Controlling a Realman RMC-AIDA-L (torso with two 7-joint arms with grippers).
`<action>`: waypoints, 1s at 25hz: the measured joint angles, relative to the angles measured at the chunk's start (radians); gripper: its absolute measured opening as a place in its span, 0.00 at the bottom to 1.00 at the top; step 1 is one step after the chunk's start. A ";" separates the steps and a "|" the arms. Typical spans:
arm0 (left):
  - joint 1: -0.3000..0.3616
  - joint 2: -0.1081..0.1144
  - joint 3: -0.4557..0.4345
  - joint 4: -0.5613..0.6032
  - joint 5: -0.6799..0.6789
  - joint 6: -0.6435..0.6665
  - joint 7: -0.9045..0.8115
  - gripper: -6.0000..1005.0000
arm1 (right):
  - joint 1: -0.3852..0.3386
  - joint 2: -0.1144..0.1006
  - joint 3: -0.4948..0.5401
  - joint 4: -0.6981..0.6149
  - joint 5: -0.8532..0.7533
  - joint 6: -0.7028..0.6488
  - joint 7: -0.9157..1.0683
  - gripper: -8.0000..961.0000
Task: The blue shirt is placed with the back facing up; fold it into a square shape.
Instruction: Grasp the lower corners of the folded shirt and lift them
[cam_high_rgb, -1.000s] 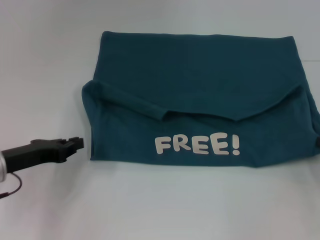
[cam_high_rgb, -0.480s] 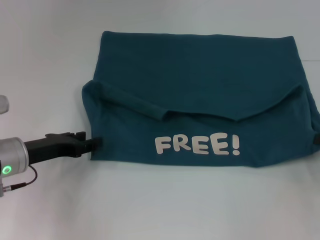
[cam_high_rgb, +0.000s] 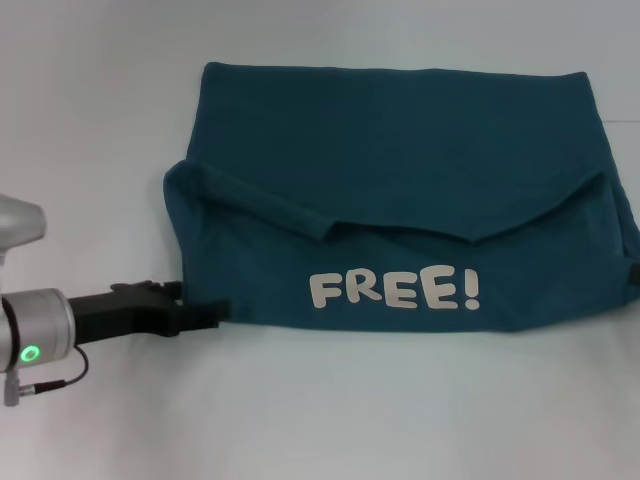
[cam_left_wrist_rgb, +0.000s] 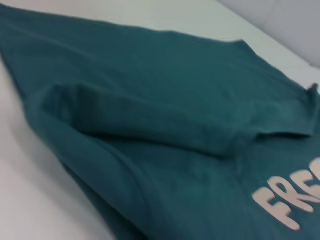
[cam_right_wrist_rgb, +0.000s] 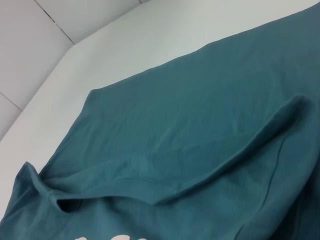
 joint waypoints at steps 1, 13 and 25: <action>0.000 -0.001 0.010 0.000 0.000 0.000 0.000 0.85 | 0.000 0.000 -0.001 0.000 0.000 0.002 0.000 0.03; -0.003 -0.003 0.055 -0.010 0.001 0.000 0.005 0.92 | 0.000 0.003 -0.004 0.000 -0.003 0.004 0.001 0.03; -0.008 -0.004 0.069 0.004 -0.001 -0.020 -0.004 0.69 | 0.001 0.004 -0.002 0.000 -0.003 0.004 0.001 0.03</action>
